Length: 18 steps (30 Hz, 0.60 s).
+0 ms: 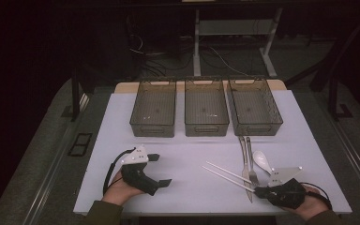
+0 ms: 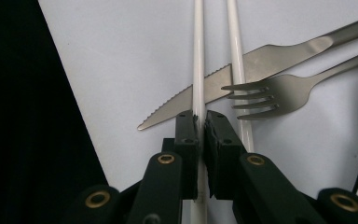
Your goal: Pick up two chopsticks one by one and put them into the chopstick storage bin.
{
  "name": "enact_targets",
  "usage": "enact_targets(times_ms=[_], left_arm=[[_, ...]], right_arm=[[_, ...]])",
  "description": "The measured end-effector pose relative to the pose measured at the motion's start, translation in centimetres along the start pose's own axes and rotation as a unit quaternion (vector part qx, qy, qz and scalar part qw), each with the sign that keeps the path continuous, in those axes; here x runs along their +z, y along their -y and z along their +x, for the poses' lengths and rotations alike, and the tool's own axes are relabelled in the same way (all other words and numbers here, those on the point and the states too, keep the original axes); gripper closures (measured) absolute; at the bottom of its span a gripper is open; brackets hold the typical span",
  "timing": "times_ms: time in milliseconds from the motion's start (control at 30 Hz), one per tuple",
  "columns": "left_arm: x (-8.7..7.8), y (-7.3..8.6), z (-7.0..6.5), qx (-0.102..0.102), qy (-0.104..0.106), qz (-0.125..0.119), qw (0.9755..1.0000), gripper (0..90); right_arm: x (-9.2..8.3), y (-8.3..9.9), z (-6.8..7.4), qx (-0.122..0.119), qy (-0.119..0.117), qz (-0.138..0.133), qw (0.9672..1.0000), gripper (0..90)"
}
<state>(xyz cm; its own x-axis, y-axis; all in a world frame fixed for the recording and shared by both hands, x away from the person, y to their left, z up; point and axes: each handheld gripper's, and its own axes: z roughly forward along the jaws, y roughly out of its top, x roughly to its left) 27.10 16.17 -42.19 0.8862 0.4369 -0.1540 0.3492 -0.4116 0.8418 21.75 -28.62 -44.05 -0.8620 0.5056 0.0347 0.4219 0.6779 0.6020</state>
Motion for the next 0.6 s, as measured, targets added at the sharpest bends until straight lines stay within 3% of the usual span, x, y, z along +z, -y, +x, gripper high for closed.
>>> enact_targets(times_ms=[200, 400, 600], left_arm=[[0.0, 0.0, 0.0, 0.0, 0.0, -0.001, 1.0, 0.0], [0.0, 0.0, 0.0, 0.0, -0.001, -0.001, 1.0, 0.0], [0.0, 0.0, 0.1, 0.0, -0.001, -0.001, 1.0, 0.0]], right_arm=[[-0.2, -0.1, 0.1, 0.0, -0.006, -0.004, 1.0, 84.1], [-1.1, -0.5, 0.0, 0.011, -0.023, -0.044, 0.9987, 84.1], [-1.7, -0.8, -0.3, 0.015, -0.026, -0.065, 0.9974, 84.1]])
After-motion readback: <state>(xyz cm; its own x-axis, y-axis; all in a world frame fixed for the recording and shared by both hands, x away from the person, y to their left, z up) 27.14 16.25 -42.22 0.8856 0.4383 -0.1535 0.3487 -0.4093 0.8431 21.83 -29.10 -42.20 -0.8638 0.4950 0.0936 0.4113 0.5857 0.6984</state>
